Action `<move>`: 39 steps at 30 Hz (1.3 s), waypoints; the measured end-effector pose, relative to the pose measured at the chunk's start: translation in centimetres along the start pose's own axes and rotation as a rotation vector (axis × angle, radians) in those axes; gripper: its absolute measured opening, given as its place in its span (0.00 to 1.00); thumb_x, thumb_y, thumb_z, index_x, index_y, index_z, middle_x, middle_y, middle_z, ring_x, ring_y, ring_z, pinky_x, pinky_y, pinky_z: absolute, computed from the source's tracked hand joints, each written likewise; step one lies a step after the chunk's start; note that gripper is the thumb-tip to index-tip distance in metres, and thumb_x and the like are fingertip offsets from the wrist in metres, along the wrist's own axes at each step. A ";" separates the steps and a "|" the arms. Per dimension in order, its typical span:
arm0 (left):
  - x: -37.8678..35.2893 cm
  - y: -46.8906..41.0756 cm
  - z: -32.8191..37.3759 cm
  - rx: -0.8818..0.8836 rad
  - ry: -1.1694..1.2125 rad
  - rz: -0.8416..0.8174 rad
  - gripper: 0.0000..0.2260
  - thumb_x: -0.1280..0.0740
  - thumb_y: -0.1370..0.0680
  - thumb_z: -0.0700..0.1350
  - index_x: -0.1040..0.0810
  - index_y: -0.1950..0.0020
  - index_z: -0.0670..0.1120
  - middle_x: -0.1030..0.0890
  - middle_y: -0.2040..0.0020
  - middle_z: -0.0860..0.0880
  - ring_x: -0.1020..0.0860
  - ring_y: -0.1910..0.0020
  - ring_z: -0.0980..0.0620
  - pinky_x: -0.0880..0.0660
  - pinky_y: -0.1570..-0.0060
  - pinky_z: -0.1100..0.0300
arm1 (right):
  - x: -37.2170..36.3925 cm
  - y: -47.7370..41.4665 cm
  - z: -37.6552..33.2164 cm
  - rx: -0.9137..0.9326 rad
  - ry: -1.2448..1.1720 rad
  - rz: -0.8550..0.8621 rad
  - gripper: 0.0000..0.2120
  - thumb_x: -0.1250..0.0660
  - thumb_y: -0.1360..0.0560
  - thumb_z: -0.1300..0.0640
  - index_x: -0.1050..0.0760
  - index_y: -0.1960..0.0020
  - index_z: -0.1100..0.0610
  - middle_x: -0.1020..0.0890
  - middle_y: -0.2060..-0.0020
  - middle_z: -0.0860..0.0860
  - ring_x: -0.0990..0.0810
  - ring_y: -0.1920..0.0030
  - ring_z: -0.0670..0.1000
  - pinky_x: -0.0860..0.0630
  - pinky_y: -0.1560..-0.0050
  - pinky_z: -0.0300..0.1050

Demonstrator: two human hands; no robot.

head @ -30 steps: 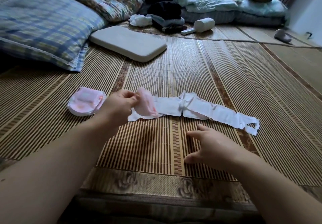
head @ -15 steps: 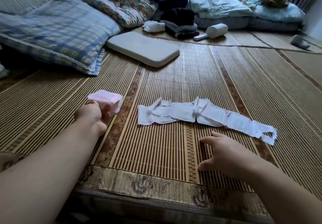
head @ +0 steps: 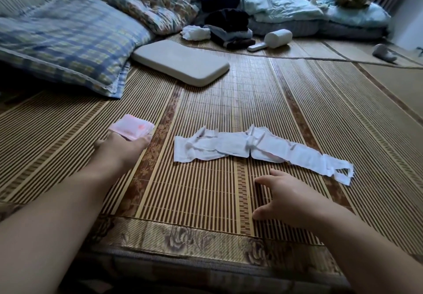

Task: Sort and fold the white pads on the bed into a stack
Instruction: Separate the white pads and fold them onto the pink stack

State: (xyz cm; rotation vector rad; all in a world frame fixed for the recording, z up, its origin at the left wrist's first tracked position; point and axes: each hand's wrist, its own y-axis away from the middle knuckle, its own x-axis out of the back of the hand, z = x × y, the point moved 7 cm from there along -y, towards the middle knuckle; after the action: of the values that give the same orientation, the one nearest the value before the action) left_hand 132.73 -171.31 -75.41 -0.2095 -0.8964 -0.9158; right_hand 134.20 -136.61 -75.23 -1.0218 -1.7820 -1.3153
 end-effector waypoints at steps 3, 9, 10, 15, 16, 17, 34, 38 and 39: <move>0.0 0.5 0.4 -0.007 -0.151 0.039 0.39 0.34 0.29 0.63 0.42 0.30 0.39 0.40 0.47 0.41 0.34 0.67 0.46 0.33 0.67 0.54 | 0.3 0.1 -0.1 0.015 0.004 0.008 0.42 0.25 0.39 0.41 0.37 0.29 0.45 0.43 0.24 0.50 0.40 0.27 0.54 0.41 0.29 0.54; -1.2 2.5 3.8 -0.228 -0.211 0.123 0.45 0.33 0.30 0.63 0.54 0.24 0.46 0.47 0.31 0.41 0.29 0.45 0.38 0.22 0.56 0.50 | 3.5 -0.4 1.5 0.011 -0.154 0.307 0.29 0.30 0.32 0.41 0.27 0.35 0.52 0.21 0.39 0.51 0.22 0.47 0.48 0.28 0.46 0.43; -1.9 3.4 4.8 -0.303 -0.218 0.118 0.44 0.33 0.29 0.62 0.54 0.24 0.47 0.49 0.29 0.40 0.31 0.41 0.37 0.22 0.52 0.48 | 4.3 -0.7 2.3 -0.006 -0.160 0.408 0.26 0.30 0.30 0.43 0.26 0.36 0.54 0.21 0.40 0.53 0.22 0.46 0.50 0.28 0.46 0.44; -7.3 10.3 10.4 -0.730 -0.116 -0.111 0.32 0.34 0.28 0.57 0.41 0.26 0.53 0.39 0.29 0.45 0.38 0.32 0.44 0.32 0.42 0.49 | 5.2 -3.1 5.3 -0.091 -0.192 0.613 0.21 0.34 0.26 0.55 0.27 0.34 0.58 0.23 0.37 0.58 0.28 0.35 0.57 0.34 0.34 0.50; -8.4 11.6 11.1 -0.788 -0.093 -0.170 0.32 0.34 0.28 0.57 0.41 0.27 0.53 0.38 0.29 0.47 0.39 0.31 0.46 0.33 0.39 0.49 | 4.8 -3.7 5.7 -0.119 -0.198 0.602 0.20 0.34 0.26 0.55 0.26 0.35 0.58 0.23 0.37 0.57 0.29 0.35 0.57 0.34 0.34 0.51; -9.3 12.8 11.7 -0.834 -0.080 -0.217 0.32 0.35 0.28 0.57 0.41 0.26 0.54 0.37 0.29 0.47 0.40 0.30 0.47 0.35 0.36 0.49 | 4.5 -4.2 6.1 -0.145 -0.189 0.594 0.17 0.34 0.25 0.55 0.24 0.38 0.58 0.21 0.39 0.56 0.28 0.36 0.58 0.33 0.35 0.53; -16.4 15.9 9.4 -0.061 0.585 -1.150 0.20 0.38 0.24 0.59 0.24 0.39 0.48 0.17 0.45 0.44 0.16 0.53 0.51 0.23 0.63 0.62 | 5.5 2.0 1.3 0.216 -0.201 0.719 0.04 0.33 0.28 0.57 0.20 0.59 0.54 0.20 0.66 0.47 0.23 0.67 0.43 0.31 0.69 0.34; -16.5 14.7 9.3 0.043 0.721 -1.025 0.17 0.36 0.25 0.57 0.21 0.44 0.47 0.14 0.52 0.47 0.16 0.53 0.49 0.23 0.57 0.56 | 3.3 2.8 -0.2 0.319 -0.179 0.532 0.05 0.34 0.27 0.57 0.19 0.56 0.55 0.17 0.59 0.50 0.20 0.61 0.50 0.21 0.59 0.48; -16.5 14.2 9.3 0.068 0.748 -0.947 0.17 0.34 0.25 0.55 0.22 0.42 0.46 0.14 0.51 0.47 0.16 0.53 0.48 0.22 0.54 0.53 | 2.8 2.8 -0.5 0.355 -0.168 0.492 0.06 0.35 0.26 0.57 0.19 0.54 0.55 0.17 0.57 0.51 0.19 0.59 0.51 0.21 0.57 0.50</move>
State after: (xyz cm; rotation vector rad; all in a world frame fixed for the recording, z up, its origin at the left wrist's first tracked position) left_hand 133.37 -148.00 -79.03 0.6472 -0.2768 -1.6735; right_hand 135.48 -136.01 -71.46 -1.2836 -1.6571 -0.6053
